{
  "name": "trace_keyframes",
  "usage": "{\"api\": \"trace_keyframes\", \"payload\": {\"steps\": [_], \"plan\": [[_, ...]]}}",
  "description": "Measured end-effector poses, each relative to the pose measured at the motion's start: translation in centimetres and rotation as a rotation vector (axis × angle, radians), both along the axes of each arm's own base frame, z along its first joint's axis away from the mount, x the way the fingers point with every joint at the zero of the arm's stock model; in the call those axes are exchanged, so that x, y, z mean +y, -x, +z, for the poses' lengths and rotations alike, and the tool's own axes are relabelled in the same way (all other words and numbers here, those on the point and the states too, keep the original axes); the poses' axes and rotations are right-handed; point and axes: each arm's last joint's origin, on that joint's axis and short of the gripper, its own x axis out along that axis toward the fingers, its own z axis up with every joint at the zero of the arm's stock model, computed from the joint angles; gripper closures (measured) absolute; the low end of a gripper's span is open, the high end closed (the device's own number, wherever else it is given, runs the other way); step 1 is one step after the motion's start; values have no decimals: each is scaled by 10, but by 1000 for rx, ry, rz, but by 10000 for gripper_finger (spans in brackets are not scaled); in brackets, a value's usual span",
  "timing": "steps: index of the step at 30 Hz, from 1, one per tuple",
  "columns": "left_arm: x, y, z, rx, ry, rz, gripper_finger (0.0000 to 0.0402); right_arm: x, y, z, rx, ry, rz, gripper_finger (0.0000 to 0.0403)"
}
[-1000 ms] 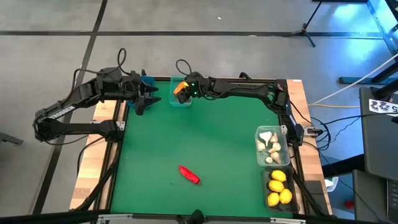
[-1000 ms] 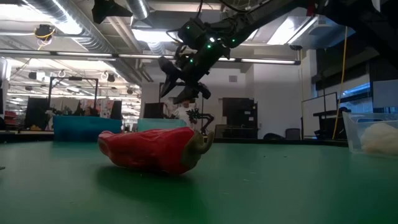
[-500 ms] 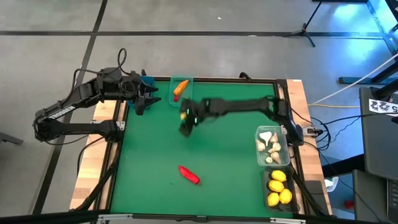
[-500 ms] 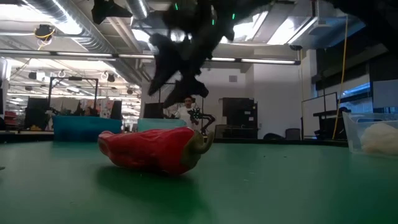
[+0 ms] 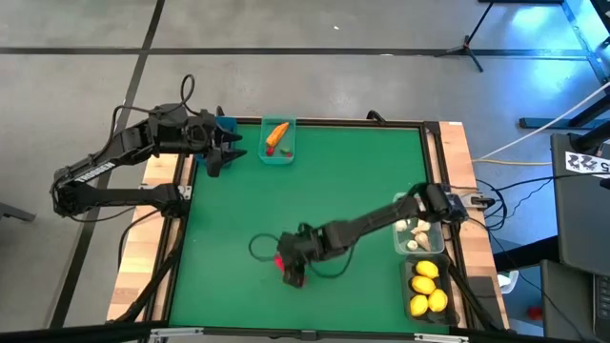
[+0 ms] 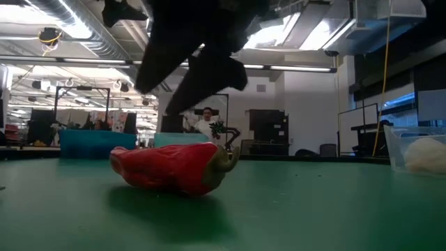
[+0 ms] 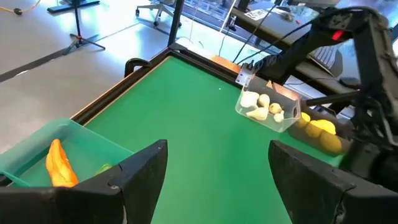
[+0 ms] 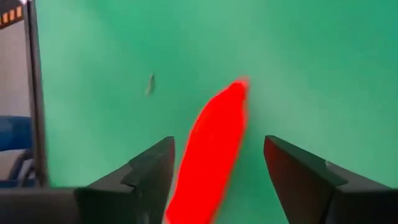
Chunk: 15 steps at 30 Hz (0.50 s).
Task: Sort produce into baskets
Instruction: Put the red pepper into the green bin
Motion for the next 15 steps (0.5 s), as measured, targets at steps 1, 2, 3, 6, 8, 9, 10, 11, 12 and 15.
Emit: {"api": "trace_keyframes", "payload": {"steps": [1, 2, 3, 6, 8, 9, 10, 11, 12, 15], "plan": [[0, 0, 0, 5, -3, -2, 126, 6, 1, -3, 2, -10, -6, 157], [0, 0, -1, 13, -4, -4, 126, 10, 3, -5, 18, -17, -14, 148], [0, 1, -2, 19, -3, -5, 126, 12, 4, -8, 31, -20, -24, 138], [0, 1, -2, 27, -3, -6, 126, 12, 2, -11, 28, -46, -63, 99], [0, 1, -3, 32, -2, -6, 126, 12, -1, -14, 25, -64, -92, 74], [-1, 1, -3, 37, 1, -6, 126, 12, -1, -17, 28, -63, -98, 63], [-1, 1, -4, 40, 2, -6, 126, 12, -2, -21, 37, -59, -98, 55], [-1, 1, -3, 38, 1, -6, 126, 13, -3, -26, 43, -59, -95, 49], [-1, 1, -3, 36, 1, -6, 126, 15, -5, -32, 49, -65, -90, 46], [-1, 1, -3, 36, 4, -5, 126, 20, -9, -55, 90, -114, -86, 46]]}}
